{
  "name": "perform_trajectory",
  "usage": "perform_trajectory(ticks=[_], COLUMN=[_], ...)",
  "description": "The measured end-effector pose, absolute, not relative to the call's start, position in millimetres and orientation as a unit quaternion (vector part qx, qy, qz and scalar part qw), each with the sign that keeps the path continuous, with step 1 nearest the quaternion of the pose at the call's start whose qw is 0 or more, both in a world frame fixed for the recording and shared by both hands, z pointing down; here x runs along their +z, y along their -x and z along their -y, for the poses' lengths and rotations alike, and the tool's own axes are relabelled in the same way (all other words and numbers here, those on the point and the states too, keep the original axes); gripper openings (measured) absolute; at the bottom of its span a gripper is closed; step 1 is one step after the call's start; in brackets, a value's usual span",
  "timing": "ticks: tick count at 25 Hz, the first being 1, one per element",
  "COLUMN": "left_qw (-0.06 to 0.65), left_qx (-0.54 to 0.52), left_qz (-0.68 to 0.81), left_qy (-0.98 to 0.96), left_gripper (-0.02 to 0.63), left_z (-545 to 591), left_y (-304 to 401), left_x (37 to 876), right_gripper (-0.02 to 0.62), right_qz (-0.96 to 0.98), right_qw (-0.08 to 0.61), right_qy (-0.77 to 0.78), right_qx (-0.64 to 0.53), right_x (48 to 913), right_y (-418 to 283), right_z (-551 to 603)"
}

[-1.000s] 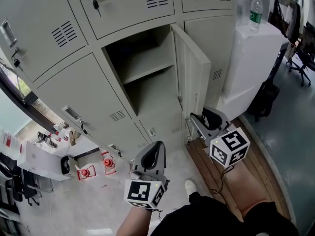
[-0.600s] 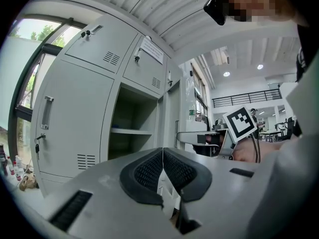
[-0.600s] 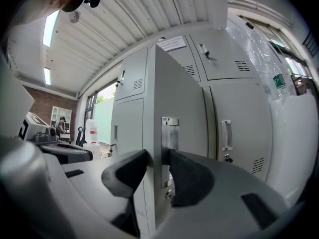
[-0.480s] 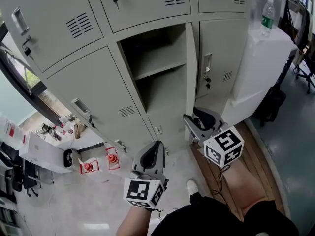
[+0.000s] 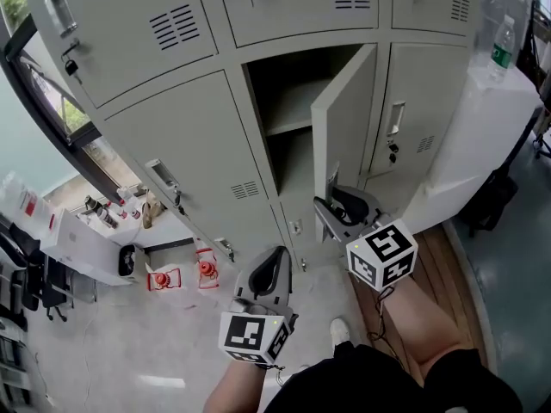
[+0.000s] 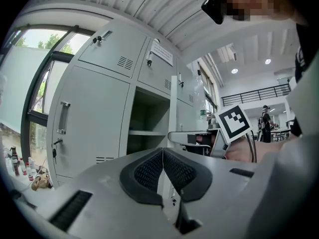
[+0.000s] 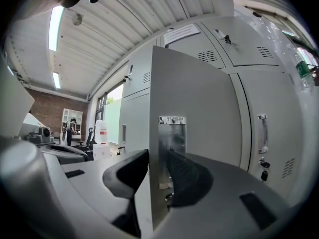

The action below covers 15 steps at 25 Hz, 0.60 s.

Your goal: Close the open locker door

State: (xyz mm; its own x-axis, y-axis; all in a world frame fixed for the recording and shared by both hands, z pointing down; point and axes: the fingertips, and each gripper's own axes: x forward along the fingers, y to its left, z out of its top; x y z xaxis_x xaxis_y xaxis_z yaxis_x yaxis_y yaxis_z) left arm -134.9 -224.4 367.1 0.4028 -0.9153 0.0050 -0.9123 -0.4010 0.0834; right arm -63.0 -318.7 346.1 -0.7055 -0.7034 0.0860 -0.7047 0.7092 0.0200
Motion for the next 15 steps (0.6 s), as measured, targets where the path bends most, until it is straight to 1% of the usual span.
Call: perform_trajectory(ticks=[5,15], left_qw=[0.032,0.029], left_qx=[-0.018,-0.012], left_qz=[0.565,0.606], left_qy=[-0.824,-0.795], left_gripper=[0.018,0.018], left_z=[231,248], left_y=[149,172], left_x=[366,359], right_gripper=[0.17,0.175], right_qz=[0.929,0.933], right_qw=[0.038,0.034], right_qy=[-0.369,-0.359], right_qx=[0.006,0.002], right_x=[346,348], right_y=[87,127], right_z=[335,377])
